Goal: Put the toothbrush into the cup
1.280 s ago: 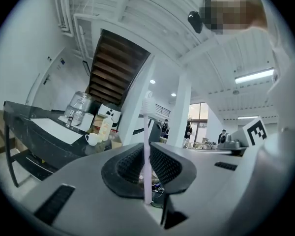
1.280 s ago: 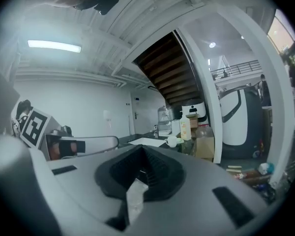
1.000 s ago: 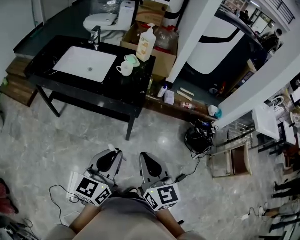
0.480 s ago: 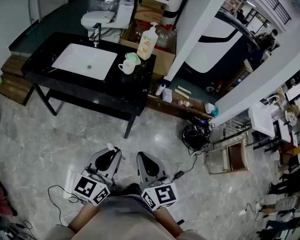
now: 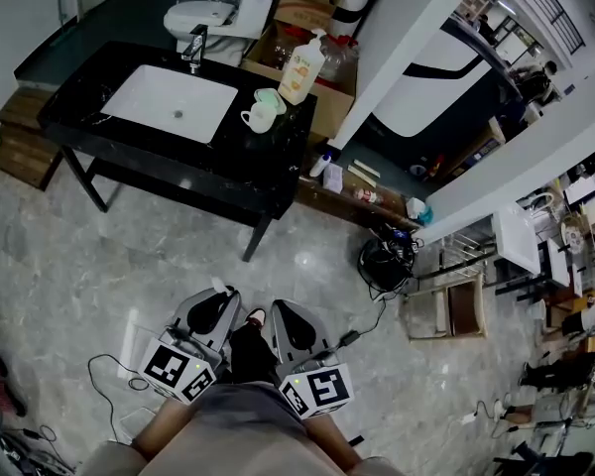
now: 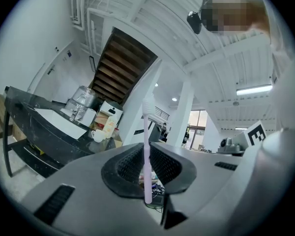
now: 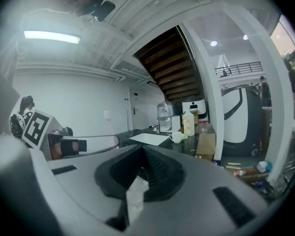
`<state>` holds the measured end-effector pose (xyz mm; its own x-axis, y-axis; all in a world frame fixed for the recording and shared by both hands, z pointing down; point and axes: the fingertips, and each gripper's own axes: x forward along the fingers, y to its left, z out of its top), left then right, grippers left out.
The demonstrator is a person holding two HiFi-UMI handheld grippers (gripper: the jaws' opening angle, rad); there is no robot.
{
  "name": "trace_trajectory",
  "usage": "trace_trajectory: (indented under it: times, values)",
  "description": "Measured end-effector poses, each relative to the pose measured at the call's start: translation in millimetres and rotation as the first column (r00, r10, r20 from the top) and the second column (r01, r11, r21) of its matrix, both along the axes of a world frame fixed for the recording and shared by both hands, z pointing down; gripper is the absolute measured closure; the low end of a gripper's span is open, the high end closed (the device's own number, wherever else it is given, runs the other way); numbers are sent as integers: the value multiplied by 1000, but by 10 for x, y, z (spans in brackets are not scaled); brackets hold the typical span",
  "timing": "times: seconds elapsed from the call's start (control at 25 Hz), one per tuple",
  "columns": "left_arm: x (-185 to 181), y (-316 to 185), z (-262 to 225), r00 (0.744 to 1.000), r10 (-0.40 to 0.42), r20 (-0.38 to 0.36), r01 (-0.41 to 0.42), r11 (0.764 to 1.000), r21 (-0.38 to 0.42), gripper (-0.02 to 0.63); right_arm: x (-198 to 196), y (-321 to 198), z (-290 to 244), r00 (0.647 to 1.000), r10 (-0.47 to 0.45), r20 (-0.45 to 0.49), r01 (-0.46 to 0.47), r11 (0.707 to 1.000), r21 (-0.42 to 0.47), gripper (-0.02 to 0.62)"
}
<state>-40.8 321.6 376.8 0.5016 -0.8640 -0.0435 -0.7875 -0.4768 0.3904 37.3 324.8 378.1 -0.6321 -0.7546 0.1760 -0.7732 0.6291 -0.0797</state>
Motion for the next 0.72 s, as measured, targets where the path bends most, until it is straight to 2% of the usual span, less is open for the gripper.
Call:
trace_trajectory:
  times: [0.36,0.56,0.72]
  values:
    - [10,-458,37,999,-3,34,4,1000,-21,561,-11,-563,54,999,-14,37,15,1000,-12,589]
    - [118,-877,-150,997,2,71,-3,1000,11,561,68,-998,-77,996,-10,84,8,1000,17,589]
    - [230,-1216,-281,989,-24,148,14,998,65,561,188,-1317,-171,992,-11,122,6,999,44,589]
